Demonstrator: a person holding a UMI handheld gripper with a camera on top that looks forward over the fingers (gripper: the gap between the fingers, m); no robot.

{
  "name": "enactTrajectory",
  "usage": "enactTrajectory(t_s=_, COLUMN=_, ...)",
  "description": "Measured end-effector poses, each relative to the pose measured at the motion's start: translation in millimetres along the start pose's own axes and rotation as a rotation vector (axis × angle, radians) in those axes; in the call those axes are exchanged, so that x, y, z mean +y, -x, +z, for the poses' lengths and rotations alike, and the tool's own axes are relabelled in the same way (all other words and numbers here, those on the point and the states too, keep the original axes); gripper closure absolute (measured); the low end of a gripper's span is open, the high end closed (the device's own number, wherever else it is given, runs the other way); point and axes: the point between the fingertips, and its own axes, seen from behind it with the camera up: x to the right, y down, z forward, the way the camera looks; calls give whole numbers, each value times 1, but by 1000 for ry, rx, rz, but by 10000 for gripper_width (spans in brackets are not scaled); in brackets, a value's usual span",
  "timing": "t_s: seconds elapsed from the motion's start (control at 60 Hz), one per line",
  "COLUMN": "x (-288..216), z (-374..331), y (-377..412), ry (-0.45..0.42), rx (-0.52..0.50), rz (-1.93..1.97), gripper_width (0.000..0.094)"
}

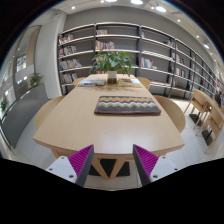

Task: Fold towel

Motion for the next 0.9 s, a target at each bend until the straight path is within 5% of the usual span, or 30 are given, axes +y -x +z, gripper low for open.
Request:
enactTrajectory(t_s=0.667, x=-135, z=289, y=62, ry=123, rx=18, rz=-56, gripper_width=188)
enactTrajectory(t_s=0.75, x=-124, z=302, y=58, ry=191, rx=29, rz=-98, gripper_width=240)
enactTrajectory(t_s=0.9, x=-125, z=303, y=45, ry=204, rx=81, rz=-79, gripper_width=557)
